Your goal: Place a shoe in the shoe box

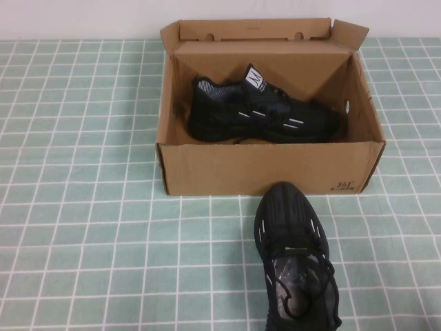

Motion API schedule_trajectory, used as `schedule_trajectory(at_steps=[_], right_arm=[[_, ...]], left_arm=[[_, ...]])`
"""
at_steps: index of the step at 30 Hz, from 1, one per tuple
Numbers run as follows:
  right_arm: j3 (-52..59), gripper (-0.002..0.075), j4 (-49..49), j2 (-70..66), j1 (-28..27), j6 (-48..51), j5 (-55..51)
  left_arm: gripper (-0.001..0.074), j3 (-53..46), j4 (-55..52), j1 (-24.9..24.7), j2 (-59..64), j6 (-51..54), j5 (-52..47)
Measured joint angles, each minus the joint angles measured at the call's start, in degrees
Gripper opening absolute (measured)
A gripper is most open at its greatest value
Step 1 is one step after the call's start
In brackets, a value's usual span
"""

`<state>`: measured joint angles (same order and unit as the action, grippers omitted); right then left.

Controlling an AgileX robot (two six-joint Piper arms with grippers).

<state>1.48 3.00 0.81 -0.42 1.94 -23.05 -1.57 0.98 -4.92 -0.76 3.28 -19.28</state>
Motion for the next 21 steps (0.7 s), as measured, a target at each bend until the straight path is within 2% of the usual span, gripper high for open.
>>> schedule_trajectory(at_steps=[21], right_arm=[[0.0, -0.0008, -0.1, 0.0, 0.0, 0.0, 0.0]], left_arm=[[-0.0004, 0.0, 0.0, 0.0, 0.0, 0.0, 1.6]])
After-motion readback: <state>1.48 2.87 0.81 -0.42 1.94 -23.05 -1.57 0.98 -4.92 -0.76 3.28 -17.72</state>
